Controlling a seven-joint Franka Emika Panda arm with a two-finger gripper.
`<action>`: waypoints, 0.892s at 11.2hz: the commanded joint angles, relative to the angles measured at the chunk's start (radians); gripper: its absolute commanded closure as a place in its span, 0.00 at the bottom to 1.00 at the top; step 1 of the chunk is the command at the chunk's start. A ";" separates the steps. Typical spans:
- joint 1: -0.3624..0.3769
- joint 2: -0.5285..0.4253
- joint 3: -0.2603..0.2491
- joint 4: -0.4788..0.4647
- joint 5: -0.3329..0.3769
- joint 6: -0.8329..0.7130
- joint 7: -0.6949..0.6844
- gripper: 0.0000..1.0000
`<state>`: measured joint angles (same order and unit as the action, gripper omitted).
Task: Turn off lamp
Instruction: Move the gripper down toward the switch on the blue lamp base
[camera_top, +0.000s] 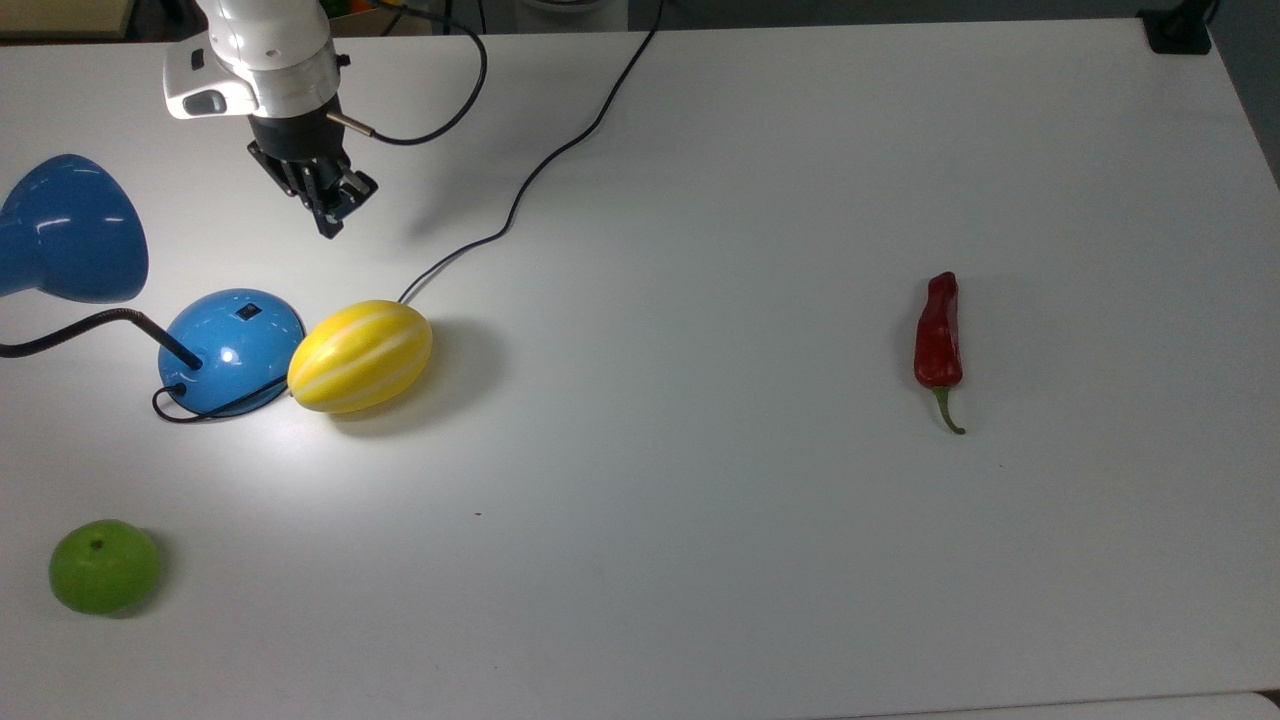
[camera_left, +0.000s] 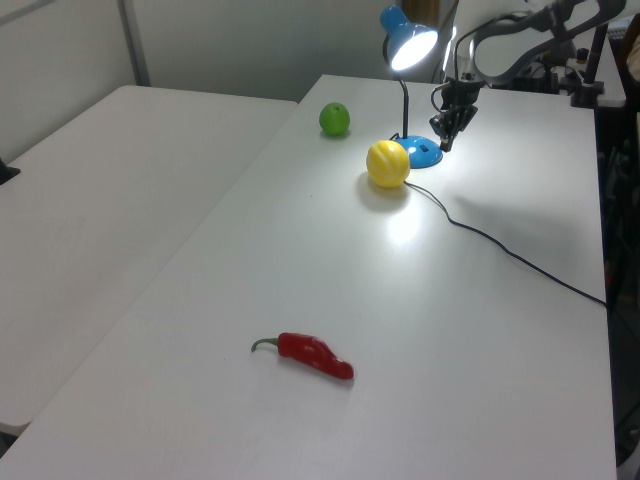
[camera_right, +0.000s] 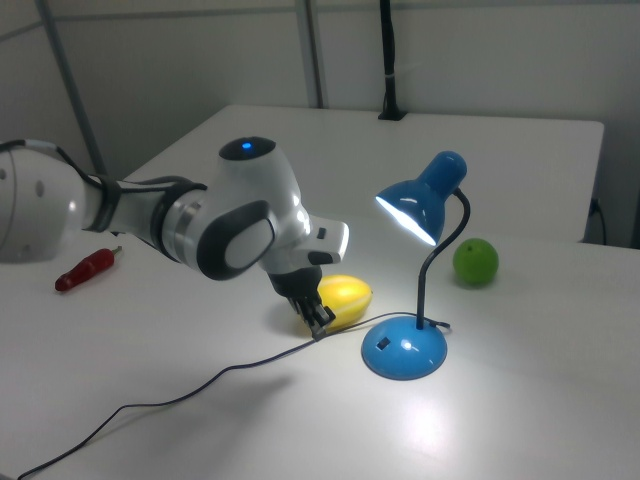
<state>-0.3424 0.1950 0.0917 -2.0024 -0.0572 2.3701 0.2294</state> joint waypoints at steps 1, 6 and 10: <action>-0.043 0.061 0.005 0.004 0.000 0.144 0.021 1.00; -0.046 0.118 0.005 0.017 -0.010 0.291 0.019 1.00; -0.067 0.145 0.003 0.047 -0.038 0.307 -0.024 1.00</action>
<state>-0.3935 0.3210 0.0918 -1.9801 -0.0741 2.6591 0.2356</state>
